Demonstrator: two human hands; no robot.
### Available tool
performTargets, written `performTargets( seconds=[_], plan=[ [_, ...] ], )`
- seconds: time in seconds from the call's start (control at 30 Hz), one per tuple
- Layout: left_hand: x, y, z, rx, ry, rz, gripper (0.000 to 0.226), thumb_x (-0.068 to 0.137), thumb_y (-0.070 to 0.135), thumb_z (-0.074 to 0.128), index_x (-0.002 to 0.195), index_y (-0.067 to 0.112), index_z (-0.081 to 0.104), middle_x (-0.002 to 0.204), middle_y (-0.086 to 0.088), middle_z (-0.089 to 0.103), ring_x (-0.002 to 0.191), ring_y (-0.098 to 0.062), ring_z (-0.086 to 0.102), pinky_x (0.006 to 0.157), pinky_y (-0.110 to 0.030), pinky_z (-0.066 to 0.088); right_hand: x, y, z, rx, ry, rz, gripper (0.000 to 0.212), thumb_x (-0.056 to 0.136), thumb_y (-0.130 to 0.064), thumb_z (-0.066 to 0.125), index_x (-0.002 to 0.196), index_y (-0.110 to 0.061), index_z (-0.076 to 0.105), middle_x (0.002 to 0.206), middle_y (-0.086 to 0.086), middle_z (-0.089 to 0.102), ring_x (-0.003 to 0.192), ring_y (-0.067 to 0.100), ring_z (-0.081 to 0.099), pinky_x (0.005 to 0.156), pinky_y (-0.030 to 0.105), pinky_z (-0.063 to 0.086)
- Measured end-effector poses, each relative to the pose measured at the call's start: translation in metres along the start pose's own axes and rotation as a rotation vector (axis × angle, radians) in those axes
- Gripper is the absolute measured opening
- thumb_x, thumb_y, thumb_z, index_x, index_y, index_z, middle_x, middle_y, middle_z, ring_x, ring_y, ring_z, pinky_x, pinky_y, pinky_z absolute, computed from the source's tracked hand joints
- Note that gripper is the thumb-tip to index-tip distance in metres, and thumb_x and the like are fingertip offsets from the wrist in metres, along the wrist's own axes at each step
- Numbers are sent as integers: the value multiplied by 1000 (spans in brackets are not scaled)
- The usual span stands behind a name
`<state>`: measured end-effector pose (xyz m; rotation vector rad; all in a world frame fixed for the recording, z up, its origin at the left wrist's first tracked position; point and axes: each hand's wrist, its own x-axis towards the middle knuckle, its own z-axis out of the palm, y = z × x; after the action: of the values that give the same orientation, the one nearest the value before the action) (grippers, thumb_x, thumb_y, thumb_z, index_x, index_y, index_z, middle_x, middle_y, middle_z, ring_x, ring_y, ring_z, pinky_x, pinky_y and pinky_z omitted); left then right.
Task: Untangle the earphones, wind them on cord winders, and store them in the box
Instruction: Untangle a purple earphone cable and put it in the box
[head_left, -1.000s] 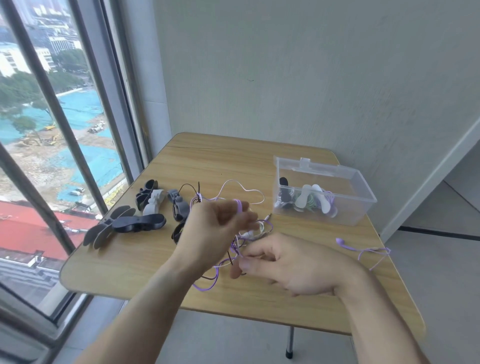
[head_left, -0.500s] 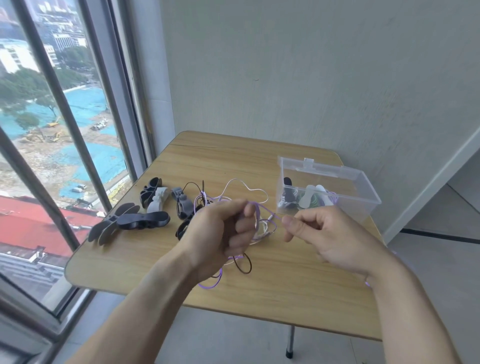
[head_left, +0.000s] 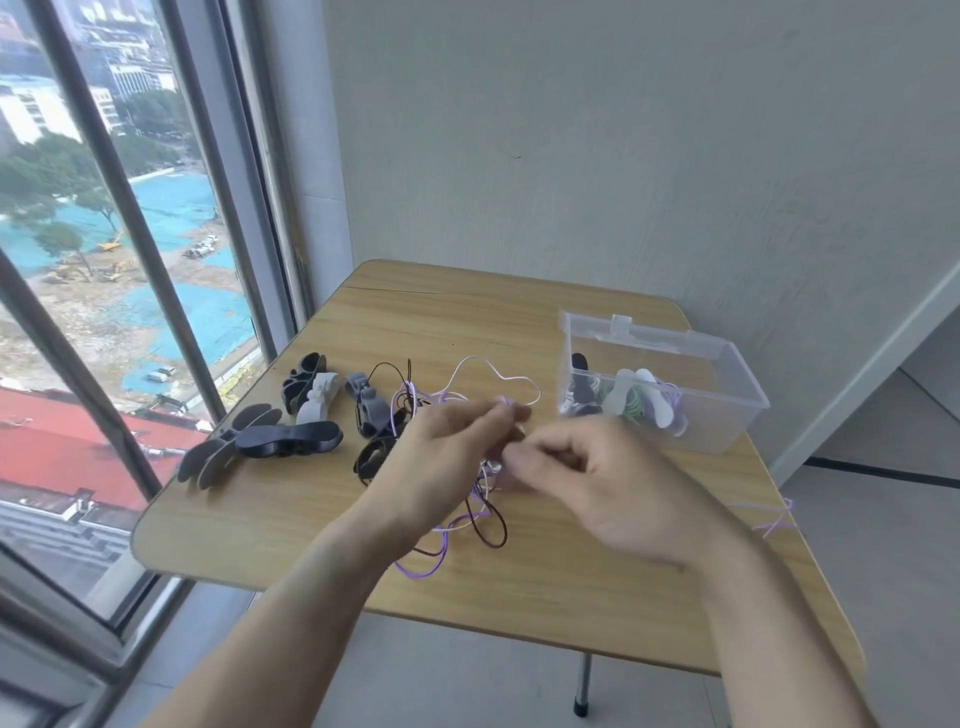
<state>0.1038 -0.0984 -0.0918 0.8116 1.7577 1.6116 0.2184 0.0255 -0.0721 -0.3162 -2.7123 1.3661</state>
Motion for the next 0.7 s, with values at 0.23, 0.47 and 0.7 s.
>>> performTargets(
  seconds=[0.23,0.47,0.7],
  plan=[
    [-8,4,3,38,-271,-104,51,102,38,47,58,13,55,43,0,29,41,-12,18,40,-21,16,-11,14,-28,55,274,45,33,77,-52,72,71,-20,76,61,6,45,60,14,37,53,22,30],
    [6,-6,-5,-127,85,-217,37,101,25,46,68,12,55,53,-1,35,43,-15,21,43,-19,16,-4,26,-19,-48,241,55,26,93,-41,66,74,-25,76,60,1,42,56,10,34,53,25,28],
    [3,-9,3,172,-143,-368,46,103,27,44,61,12,52,39,5,30,36,-11,21,39,-16,16,6,38,-18,-27,463,46,26,94,-35,67,75,-19,75,49,-13,34,48,7,31,48,20,26]
  ],
)
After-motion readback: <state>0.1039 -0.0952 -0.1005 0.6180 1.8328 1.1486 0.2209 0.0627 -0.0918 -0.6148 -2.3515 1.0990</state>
